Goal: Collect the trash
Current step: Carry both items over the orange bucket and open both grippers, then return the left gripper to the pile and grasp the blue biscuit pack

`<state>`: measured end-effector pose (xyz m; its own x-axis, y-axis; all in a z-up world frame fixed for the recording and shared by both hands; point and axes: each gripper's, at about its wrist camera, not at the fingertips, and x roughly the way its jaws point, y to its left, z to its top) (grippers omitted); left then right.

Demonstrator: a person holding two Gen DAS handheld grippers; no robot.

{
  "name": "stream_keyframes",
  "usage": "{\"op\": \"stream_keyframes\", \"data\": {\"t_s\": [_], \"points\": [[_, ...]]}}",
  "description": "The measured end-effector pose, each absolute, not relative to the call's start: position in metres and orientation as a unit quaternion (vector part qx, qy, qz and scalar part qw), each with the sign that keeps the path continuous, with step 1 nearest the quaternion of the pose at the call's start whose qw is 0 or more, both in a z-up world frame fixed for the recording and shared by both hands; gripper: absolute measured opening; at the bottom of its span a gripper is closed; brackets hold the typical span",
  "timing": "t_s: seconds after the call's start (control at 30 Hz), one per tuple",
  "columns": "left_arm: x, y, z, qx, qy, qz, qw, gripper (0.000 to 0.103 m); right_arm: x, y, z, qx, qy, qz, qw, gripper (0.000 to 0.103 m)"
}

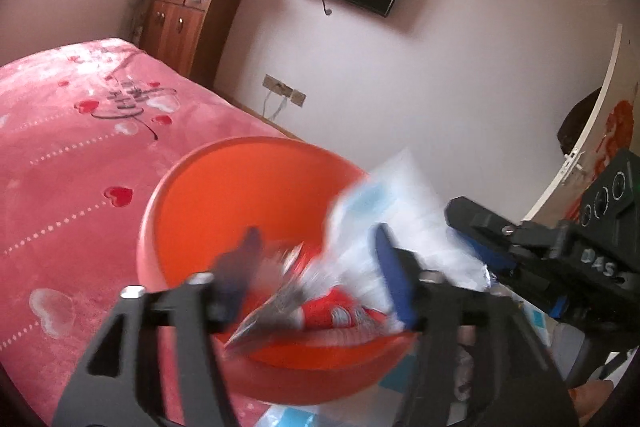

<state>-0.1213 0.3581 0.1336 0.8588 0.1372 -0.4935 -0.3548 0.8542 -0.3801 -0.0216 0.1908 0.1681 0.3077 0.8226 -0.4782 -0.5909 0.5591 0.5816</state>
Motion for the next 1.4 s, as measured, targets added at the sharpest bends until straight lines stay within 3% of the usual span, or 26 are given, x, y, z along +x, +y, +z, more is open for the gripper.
{"op": "stream_keyframes", "data": {"t_s": [0.03,0.1,0.23,0.67,0.97,1.4], "points": [[-0.123,0.357,0.134,-0.228,0.227,0.138,0.937,0.081,-0.022,0.185,0.168,0.156,0.38,0.442,0.797,0.068],[-0.125,0.353,0.137,-0.21,0.217,0.145,0.942,0.084,-0.022,0.174,0.171,0.161,0.365,0.434,0.808,0.068],[-0.131,0.339,0.141,-0.187,0.204,0.14,0.951,0.088,-0.03,0.143,0.176,0.169,0.329,0.404,0.837,0.085],[-0.17,0.269,0.155,-0.102,0.12,0.1,0.982,0.091,-0.086,0.067,0.159,0.118,0.238,0.315,0.911,0.095],[-0.177,0.231,0.148,-0.074,0.163,0.095,0.979,0.091,-0.118,0.017,0.147,0.074,0.158,0.251,0.952,0.098],[-0.163,0.179,0.12,-0.045,0.22,0.082,0.971,0.091,-0.107,-0.039,0.115,0.101,0.168,0.226,0.954,0.098]]}}
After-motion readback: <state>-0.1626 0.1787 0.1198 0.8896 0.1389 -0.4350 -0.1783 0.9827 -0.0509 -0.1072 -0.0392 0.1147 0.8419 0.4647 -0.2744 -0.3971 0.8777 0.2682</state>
